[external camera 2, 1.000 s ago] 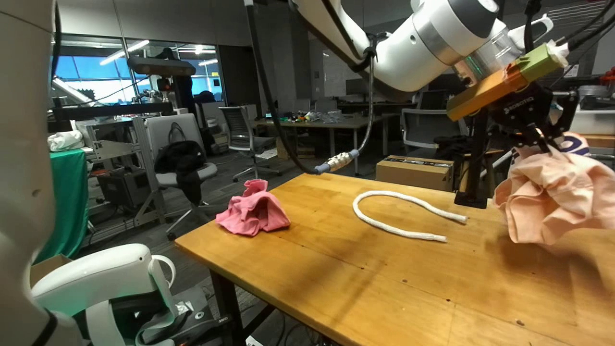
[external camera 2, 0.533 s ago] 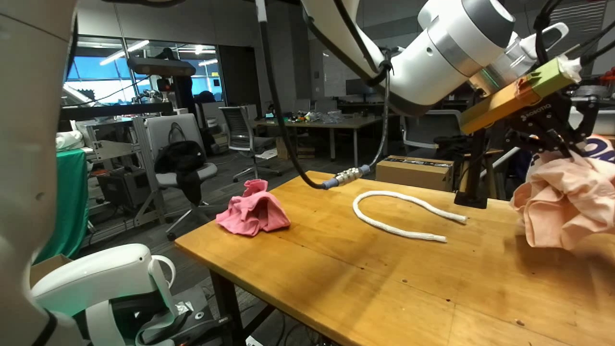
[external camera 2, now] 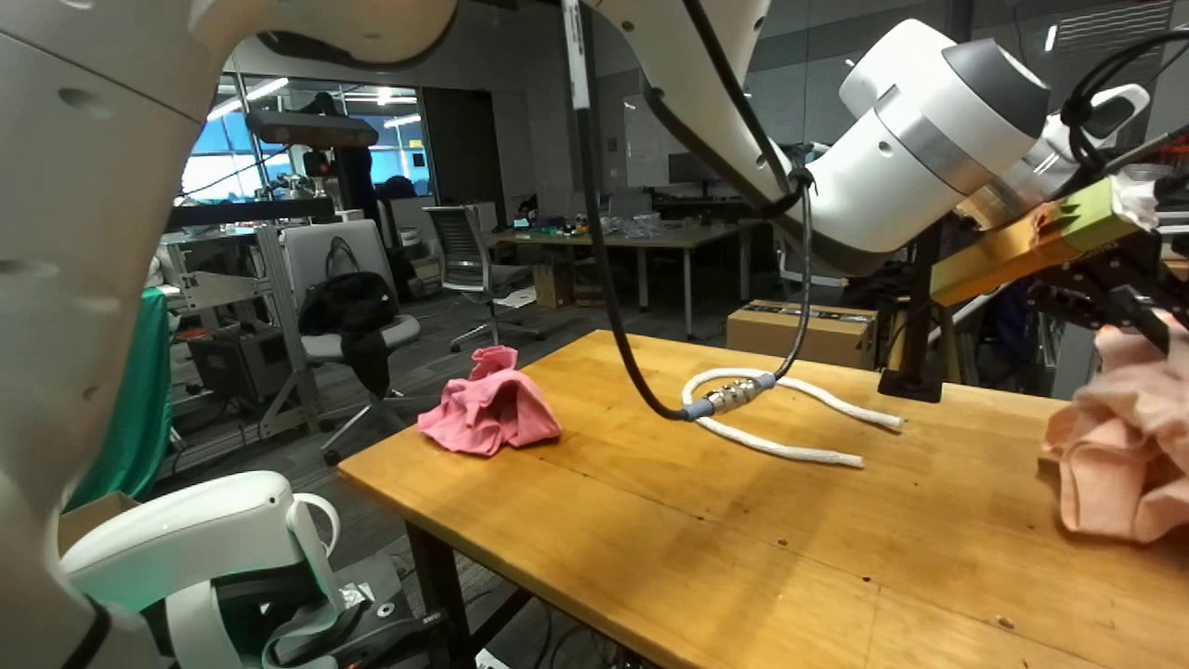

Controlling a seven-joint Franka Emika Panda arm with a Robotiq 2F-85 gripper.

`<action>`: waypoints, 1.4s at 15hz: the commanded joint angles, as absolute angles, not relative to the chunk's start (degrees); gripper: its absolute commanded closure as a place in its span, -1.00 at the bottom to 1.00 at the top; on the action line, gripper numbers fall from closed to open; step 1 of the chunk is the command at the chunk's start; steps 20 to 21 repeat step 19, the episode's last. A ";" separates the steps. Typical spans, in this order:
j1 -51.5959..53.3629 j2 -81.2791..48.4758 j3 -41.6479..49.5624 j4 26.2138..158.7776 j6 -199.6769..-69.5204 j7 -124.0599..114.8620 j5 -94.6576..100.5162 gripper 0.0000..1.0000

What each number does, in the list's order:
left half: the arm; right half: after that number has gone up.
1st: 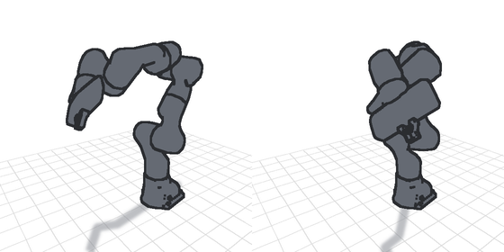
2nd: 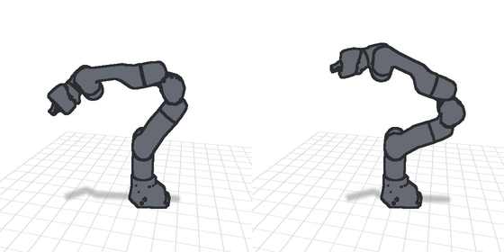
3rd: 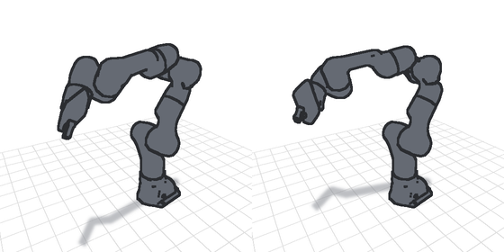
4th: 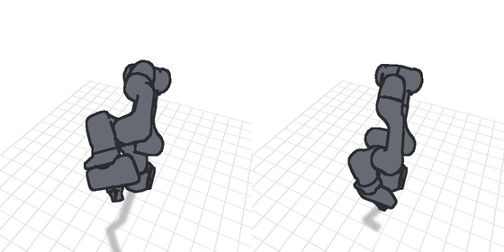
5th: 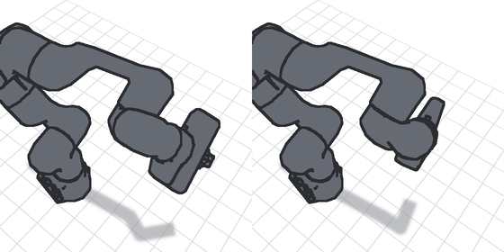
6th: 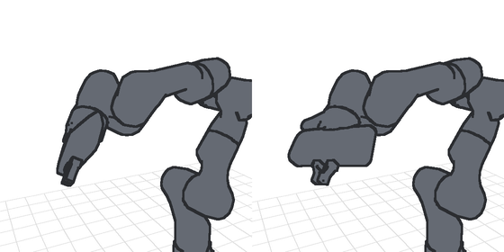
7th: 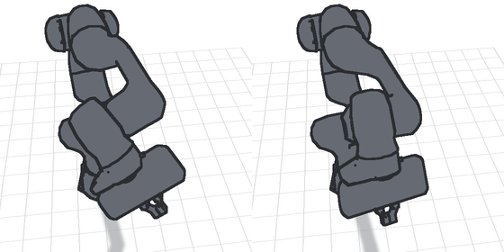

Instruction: Put the plushy and peach shirt on the right and put the pink shirt on the left

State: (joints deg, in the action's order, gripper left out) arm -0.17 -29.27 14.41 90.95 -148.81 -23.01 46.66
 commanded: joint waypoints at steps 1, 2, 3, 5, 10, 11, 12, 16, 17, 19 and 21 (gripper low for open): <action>-0.09 -29.62 14.57 90.46 -148.79 -22.89 46.37 0.40; -0.06 -29.74 14.59 90.21 -148.79 -22.95 46.36 0.35; -0.02 -29.76 14.59 90.09 -148.79 -23.03 46.37 0.35; 0.00 -29.76 14.60 89.96 -148.79 -23.14 46.37 0.35; 0.01 -29.77 14.62 89.89 -148.79 -23.20 46.37 0.35; 0.01 -29.77 14.62 89.89 -148.79 -23.20 46.37 0.35; 0.01 -29.78 14.62 89.88 -148.79 -23.21 46.37 0.35; 0.01 -29.78 14.62 89.86 -148.79 -23.21 46.37 0.35; 0.01 -29.78 14.62 89.86 -148.79 -23.21 46.37 0.35; 0.02 -29.78 14.62 89.86 -148.79 -23.21 46.37 0.35; 0.02 -29.78 14.62 89.86 -148.79 -23.21 46.37 0.35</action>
